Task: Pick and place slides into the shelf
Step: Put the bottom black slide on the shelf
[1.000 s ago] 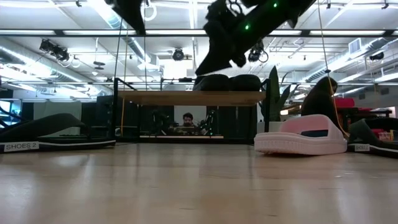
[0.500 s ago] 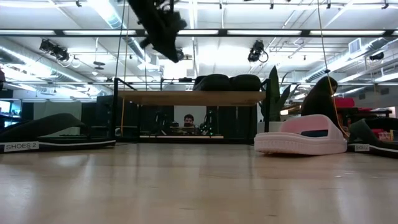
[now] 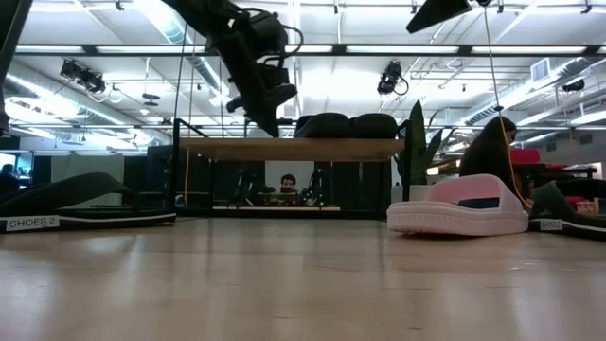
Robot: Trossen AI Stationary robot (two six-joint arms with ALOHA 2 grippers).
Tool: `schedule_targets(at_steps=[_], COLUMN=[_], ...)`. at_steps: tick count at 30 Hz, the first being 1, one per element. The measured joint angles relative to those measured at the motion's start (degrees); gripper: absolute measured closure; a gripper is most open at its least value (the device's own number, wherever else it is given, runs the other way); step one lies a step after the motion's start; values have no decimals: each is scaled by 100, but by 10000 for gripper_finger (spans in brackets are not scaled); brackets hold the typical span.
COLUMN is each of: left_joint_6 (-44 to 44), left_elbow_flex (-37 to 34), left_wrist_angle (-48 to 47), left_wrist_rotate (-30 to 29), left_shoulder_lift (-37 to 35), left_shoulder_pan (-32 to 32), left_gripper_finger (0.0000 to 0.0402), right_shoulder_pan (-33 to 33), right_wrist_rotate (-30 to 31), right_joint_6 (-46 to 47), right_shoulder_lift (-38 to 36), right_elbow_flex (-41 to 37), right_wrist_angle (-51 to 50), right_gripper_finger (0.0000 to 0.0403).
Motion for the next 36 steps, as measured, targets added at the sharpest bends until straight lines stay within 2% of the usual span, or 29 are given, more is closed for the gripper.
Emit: schedule_targets(at_steps=[3, 11, 18, 27, 36], left_joint_6=[3, 23, 49, 23, 160], left_elbow_flex=[2, 0, 2, 2, 2], left_wrist_angle=[204, 265, 750, 889, 1032], left_wrist_rotate=[168, 174, 299, 586, 611], left_shoulder_lift=[62, 269, 267, 267, 267], left_shoulder_pan=[0, 51, 48, 72, 72], left_gripper_finger=[397, 397, 398, 396, 393], right_shoulder_pan=[7, 237, 456, 452, 452], right_wrist_rotate=[-3, -50, -50, -21, 27], right_joint_6=[202, 684, 698, 651, 444], right_shoulder_lift=[1, 21, 21, 21, 21], right_elbow_flex=[0, -2, -2, -2, -2], right_wrist_angle=[-4, -149, -144, -144, -144], right_gripper_finger=[400, 400, 400, 398, 397])
